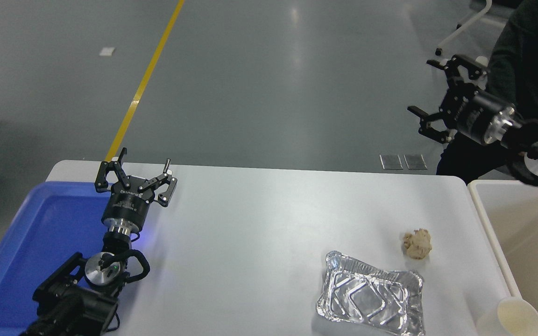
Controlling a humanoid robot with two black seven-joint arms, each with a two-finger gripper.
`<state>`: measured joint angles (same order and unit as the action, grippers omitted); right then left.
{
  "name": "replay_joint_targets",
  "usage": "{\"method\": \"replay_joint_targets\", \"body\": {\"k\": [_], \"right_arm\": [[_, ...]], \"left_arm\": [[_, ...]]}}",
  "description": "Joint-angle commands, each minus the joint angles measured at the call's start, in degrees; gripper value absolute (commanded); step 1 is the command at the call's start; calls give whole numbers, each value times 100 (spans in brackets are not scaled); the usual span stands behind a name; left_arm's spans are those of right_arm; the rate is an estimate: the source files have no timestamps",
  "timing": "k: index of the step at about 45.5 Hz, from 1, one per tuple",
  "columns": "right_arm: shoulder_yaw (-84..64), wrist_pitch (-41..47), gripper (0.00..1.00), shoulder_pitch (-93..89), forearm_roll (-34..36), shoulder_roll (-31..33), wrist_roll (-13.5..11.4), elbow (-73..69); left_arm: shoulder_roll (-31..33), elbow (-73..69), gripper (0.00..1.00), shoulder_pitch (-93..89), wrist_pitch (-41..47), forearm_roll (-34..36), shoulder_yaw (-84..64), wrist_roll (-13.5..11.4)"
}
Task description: Pick up paper cup place in dustbin
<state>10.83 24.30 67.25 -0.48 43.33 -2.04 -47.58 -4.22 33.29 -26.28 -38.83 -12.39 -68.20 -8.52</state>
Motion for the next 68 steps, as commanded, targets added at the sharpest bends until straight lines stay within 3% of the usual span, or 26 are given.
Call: {"method": "replay_joint_targets", "body": {"k": [1, 9, 20, 37, 47, 60, 68], "right_arm": [[-3216, -40, 100, 2150, -101, 633, -15, -585], [-4641, -13, 100, 3372, -646, 449, -15, -1139], [-6188, 118, 100, 4849, -1235, -465, 2, -1860], [-7779, 461, 100, 6774, -1323, -1608, 46, -3933], [-8509, 971, 100, 7232, -1323, -1643, 64, -4760], [-8702, 1516, 100, 7355, -1332, -1599, 64, -4805], [-8861, 1613, 100, 7241, -1752, -1073, 37, -4805]], "left_arm": [[0, 2, 99, 0, -2, 0, 0, 0], [0, -7, 99, 0, -2, 0, 0, 0], [0, 2, 99, 0, -2, 0, 0, 0], [0, 2, 99, 0, -2, 0, 0, 0], [0, 2, 99, 0, -2, -9, 0, 0], [0, -7, 99, 0, -2, -18, -9, 0], [0, -7, 99, 0, -2, -18, -9, 0]]}}
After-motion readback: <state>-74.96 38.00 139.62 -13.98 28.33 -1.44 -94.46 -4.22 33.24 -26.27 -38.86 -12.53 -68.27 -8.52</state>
